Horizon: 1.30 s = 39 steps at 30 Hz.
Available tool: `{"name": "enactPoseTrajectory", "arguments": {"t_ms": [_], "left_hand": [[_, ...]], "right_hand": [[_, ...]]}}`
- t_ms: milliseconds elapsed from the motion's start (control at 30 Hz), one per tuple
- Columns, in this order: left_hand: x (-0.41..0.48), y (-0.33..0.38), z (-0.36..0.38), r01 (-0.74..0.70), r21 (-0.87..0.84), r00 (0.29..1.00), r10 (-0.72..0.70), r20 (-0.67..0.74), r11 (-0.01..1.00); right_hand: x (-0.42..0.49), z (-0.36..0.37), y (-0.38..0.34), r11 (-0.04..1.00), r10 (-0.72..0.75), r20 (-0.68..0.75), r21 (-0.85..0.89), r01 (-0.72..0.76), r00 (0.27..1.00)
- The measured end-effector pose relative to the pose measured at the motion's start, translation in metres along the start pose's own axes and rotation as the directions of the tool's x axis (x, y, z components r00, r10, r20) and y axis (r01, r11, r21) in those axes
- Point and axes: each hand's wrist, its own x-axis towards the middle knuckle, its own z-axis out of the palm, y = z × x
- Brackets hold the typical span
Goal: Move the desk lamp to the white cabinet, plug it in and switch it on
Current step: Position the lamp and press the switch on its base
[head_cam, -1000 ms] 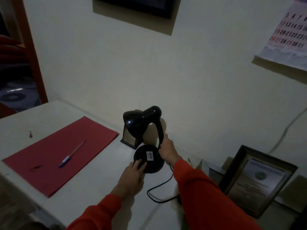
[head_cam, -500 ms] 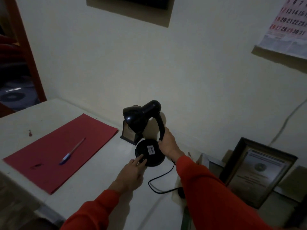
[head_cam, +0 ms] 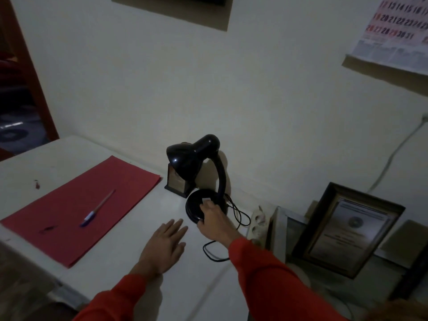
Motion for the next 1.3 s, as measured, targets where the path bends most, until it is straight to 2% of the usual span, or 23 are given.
{"name": "enactPoseTrajectory", "arguments": {"t_ms": [133, 367, 633, 967, 1300], "left_hand": [[0.0, -0.001, 0.001, 0.01, -0.006, 1.0, -0.01, 0.024, 1.0], [0.0, -0.002, 0.0, 0.022, -0.029, 0.999, -0.021, 0.039, 0.999], [0.002, -0.004, 0.002, 0.023, -0.025, 1.0, -0.023, 0.014, 0.999], [0.002, -0.003, 0.001, 0.026, -0.058, 1.0, -0.026, -0.008, 0.998], [0.002, -0.003, 0.003, 0.042, -0.081, 0.999, -0.044, -0.026, 0.996]], "right_hand": [[0.004, 0.006, 0.001, 0.995, 0.015, 0.121, -0.095, -0.004, 0.993], [0.009, 0.009, -0.002, 0.967, 0.034, 0.218, -0.254, 0.023, 0.975], [0.012, 0.018, -0.004, 0.945, 0.045, 0.193, -0.328, 0.022, 0.98], [0.02, 0.019, -0.005, 0.96, 0.069, 0.113, -0.277, -0.036, 0.991], [0.021, 0.02, -0.012, 0.939, 0.08, 0.097, -0.341, -0.043, 0.992]]}}
